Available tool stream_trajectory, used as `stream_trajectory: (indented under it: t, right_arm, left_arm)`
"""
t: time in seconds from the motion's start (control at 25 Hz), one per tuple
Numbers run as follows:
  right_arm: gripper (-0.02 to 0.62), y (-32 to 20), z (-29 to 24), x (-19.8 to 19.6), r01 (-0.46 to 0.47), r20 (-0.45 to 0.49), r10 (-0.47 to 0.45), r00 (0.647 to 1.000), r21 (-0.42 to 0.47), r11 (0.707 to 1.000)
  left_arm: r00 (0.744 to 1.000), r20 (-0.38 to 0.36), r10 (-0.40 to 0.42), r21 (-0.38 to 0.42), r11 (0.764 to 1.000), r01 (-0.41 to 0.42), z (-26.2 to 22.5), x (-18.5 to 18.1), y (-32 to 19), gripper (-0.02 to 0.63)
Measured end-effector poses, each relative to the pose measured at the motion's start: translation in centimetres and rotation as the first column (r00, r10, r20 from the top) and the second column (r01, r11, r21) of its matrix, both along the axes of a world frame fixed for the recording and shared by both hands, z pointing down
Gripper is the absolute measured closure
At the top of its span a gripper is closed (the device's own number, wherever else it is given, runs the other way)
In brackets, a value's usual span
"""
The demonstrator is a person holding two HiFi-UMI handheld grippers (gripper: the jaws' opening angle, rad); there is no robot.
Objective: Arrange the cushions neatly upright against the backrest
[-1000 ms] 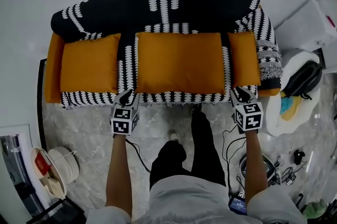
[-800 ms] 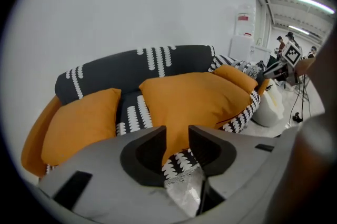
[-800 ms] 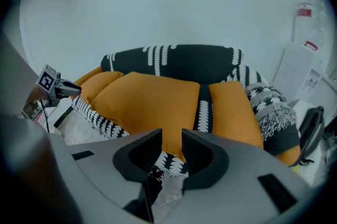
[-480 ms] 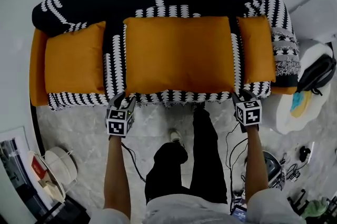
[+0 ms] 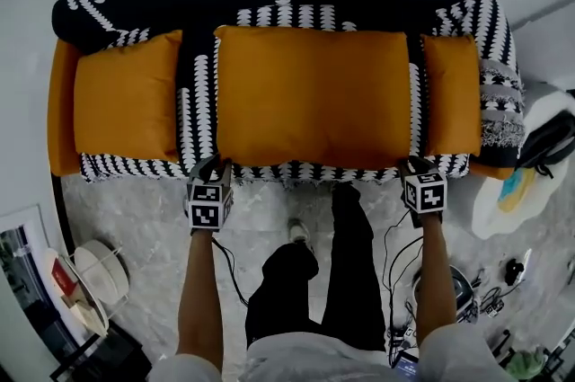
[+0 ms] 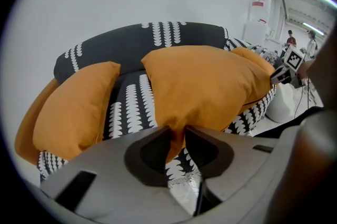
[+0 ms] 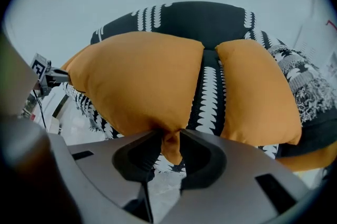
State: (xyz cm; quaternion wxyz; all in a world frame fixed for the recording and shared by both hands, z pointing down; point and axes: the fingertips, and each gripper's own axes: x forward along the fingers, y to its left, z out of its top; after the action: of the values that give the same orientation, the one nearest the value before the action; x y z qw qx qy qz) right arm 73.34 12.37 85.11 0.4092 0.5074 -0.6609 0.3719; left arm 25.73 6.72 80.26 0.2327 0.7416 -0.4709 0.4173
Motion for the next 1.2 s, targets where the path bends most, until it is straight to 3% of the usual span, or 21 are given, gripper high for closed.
stream_trajectory:
  t: [0.24, 0.56, 0.84, 1.08, 1.2]
  right_arm:
    - [0.561, -0.4, -1.2, -0.4, 0.001, -0.023, -0.002, 1.000, -0.053, 0.999]
    - [0.574, -2.7, -6.3, -0.5, -0.055, 0.020, 0.057, 0.998, -0.107, 0.993]
    - [0.574, -9.5, -14.0, -0.6, -0.064, 0.049, 0.067, 0.997, -0.069, 0.996]
    - [0.574, -18.8, -19.9, 0.3, -0.033, 0.072, 0.030, 0.997, 0.047, 0.998]
    - [0.574, -24.0, -21.9, 0.5, -0.008, 0.074, 0.001, 0.997, 0.098, 0.995]
  left_arm:
    - [1.000, 0.013, 0.019, -0.071, 0.997, -0.018, -0.8, 0.7, -0.4, 0.558]
    - [0.995, 0.008, -0.100, -0.117, 0.988, 0.100, -4.5, 0.8, -3.0, 0.580]
    - [0.989, 0.031, -0.144, -0.027, 0.989, 0.145, -11.0, 0.9, -10.1, 0.580]
    - [0.981, 0.014, -0.193, 0.084, 0.978, 0.192, -15.9, 1.7, -18.4, 0.580]
    - [0.975, 0.004, -0.223, 0.104, 0.970, 0.221, -17.5, 1.8, -23.0, 0.580]
